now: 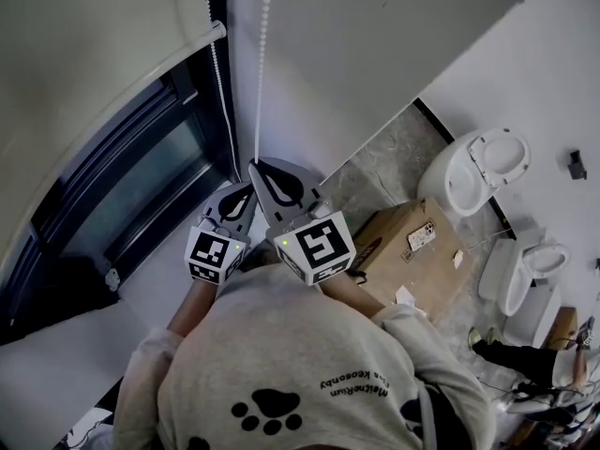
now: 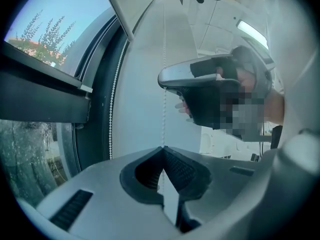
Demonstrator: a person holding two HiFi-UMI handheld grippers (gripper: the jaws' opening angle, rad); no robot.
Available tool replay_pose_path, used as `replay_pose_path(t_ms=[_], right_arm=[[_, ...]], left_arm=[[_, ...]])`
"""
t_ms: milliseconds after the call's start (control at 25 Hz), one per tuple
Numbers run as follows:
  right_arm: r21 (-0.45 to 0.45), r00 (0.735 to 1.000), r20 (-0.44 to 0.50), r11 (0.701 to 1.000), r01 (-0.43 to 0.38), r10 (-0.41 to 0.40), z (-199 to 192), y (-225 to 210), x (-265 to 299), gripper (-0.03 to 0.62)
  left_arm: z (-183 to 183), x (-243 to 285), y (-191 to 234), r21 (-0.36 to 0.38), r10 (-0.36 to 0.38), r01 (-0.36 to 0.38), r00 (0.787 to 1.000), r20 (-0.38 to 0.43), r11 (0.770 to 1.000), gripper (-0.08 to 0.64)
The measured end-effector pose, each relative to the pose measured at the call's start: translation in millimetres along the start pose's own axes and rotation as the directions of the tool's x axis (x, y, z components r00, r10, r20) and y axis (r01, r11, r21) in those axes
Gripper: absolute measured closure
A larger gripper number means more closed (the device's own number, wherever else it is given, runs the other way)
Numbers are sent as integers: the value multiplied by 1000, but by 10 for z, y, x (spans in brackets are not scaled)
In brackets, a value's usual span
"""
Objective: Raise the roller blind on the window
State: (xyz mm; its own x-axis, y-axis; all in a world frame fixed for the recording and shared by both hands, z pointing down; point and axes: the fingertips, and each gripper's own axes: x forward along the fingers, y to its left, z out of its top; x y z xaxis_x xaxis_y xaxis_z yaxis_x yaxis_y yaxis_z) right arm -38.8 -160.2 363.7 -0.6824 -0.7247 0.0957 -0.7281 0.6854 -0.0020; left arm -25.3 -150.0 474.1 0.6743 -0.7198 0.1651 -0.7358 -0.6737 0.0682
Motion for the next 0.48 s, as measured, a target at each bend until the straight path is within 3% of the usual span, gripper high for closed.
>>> replay_pose_path(t_ms=[280, 320, 400, 480], right_arm=[[-6, 1000, 13, 1000, 14, -14, 13, -41, -13, 581], [-7, 1000, 12, 1000, 17, -17, 19, -50, -17, 583], [-8, 1000, 10, 1000, 18, -18, 29, -68, -15, 583], [-5, 1000, 9, 1000, 15, -15, 35, -79, -14, 583]], left_arm=[[-6, 36, -100, 2, -40, 40, 999, -4, 999, 551], [-19, 32, -126, 12, -53, 53, 998, -15, 999, 540], [-6, -2, -145, -7, -73, 73, 997, -21, 997, 428], [90, -71, -110, -50, -72, 72, 997, -3, 996, 428]])
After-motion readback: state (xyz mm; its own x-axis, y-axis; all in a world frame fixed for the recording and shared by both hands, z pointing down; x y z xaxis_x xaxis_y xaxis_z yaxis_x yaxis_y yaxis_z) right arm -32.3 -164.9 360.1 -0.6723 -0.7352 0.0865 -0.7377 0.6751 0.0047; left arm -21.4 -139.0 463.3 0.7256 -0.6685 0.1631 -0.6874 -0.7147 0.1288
